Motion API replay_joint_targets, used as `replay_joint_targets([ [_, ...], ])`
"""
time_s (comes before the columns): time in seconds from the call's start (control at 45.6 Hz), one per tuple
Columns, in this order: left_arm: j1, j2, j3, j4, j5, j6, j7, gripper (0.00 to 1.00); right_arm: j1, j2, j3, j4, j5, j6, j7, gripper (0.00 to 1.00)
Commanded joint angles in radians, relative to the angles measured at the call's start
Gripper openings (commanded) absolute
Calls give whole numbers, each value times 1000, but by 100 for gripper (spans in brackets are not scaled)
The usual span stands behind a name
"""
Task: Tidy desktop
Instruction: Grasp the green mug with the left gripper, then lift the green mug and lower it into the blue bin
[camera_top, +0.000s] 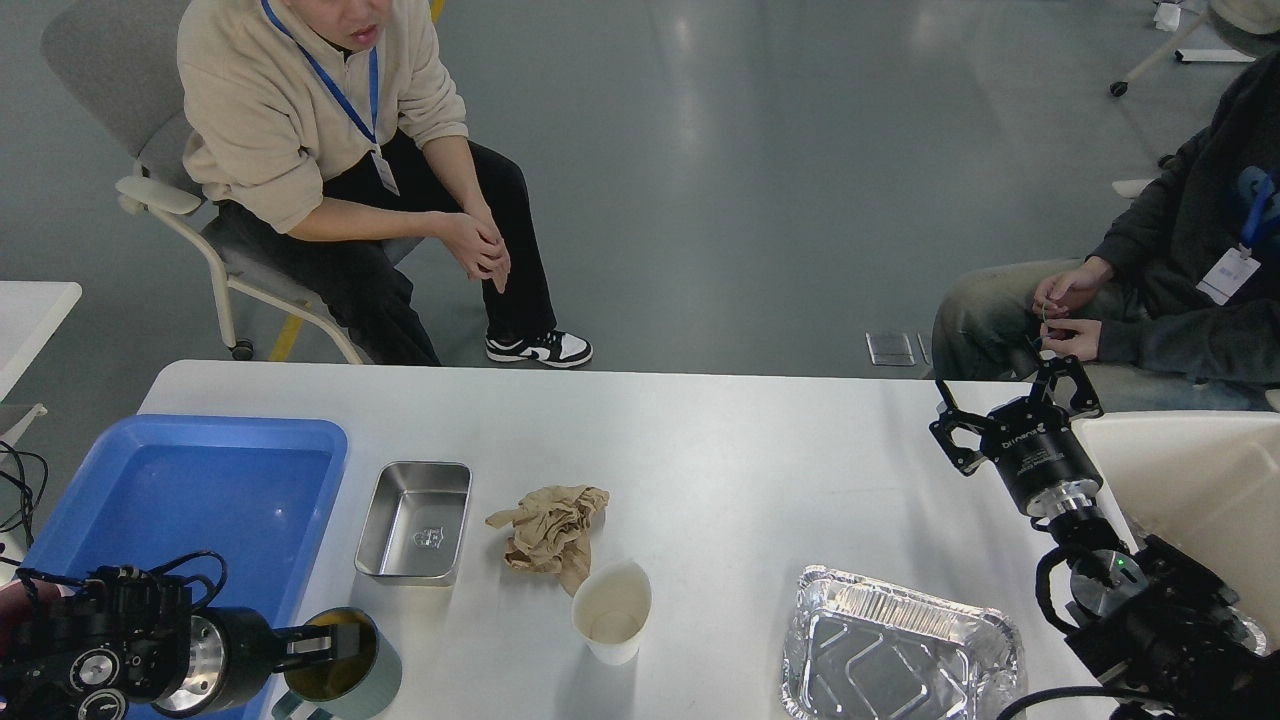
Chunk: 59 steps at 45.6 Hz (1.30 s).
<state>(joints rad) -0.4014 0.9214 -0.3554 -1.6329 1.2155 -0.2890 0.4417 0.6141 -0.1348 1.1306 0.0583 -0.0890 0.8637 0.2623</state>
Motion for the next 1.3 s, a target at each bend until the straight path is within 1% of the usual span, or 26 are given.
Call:
replay_joint_targets([
  [0.0,-17,-12,-5,-2,-4,-24,37,60,0,-6,0,0,0,0,0,100],
  [0.044,-19,-22,-7,-1,-4,-27,43,55,0,-6,0,0,0,0,0,100],
  [0.066,-19,-26,-5,-1,-4,-27,45,51,0,-8,0,0,0,0,0,100],
  [0.088,-19,-27,-5,-1,-4,-27,48,42,-2,-8,0,0,0,0,0,100],
  [0.11,-20,-27,-7,-1,-4,-32,48,24,-2,-8,0,0,0,0,0,100],
  [0.132,-22,-27,-5,-1,-4,-32,49,9,-4,-8,0,0,0,0,0,100],
  [0.176,-36,-29,-5,-1,-5,-38,55,4,-4,-9,1,0,0,0,0,100],
  [0.22,-42,-29,-5,-1,-5,-47,60,4,-4,-9,1,0,0,0,0,100],
  [0.329,-43,-24,-8,-1,-4,-102,61,2,-4,-11,3,0,0,0,0,100],
  [0.505,-71,-26,-14,-2,-8,-134,66,2,-5,-14,1,0,2,0,0,100],
  [0.593,-80,-19,-19,-2,-16,-179,68,2,-4,-14,1,1,2,0,0,100],
  [0.659,-86,-16,-46,-2,-21,-225,68,2,-4,-14,1,0,0,-2,0,100],
  [0.68,-88,-15,-59,-2,-22,-246,68,2,-4,-14,1,0,0,-2,0,100],
  [0.702,-91,-13,-101,-7,-24,-309,72,2,-2,-14,1,0,2,-2,0,100],
  [0.746,-93,-10,-144,-13,-36,-373,81,2,-2,-14,0,0,0,-2,0,100],
  [0.834,-94,-4,-258,-31,-85,-521,114,2,-2,-12,0,2,0,-2,0,100],
  [0.9,-106,5,-350,-44,-134,-655,140,2,0,-12,0,0,0,-2,0,100],
  [0.922,-117,10,-378,-44,-152,-671,150,2,0,-12,1,0,0,-2,0,100],
  [0.988,-166,25,-434,-45,-214,-671,175,2,3,-12,0,0,0,-2,0,100],
  [1.032,-238,49,-454,-44,-284,-671,189,2,4,-11,0,0,0,-2,0,100],
  [1.163,-378,149,-421,-44,-444,-671,195,3,7,-8,0,0,0,-2,0,100],
  [1.273,-456,172,-358,-38,-471,-671,201,3,10,-6,0,0,0,-3,0,100],
])
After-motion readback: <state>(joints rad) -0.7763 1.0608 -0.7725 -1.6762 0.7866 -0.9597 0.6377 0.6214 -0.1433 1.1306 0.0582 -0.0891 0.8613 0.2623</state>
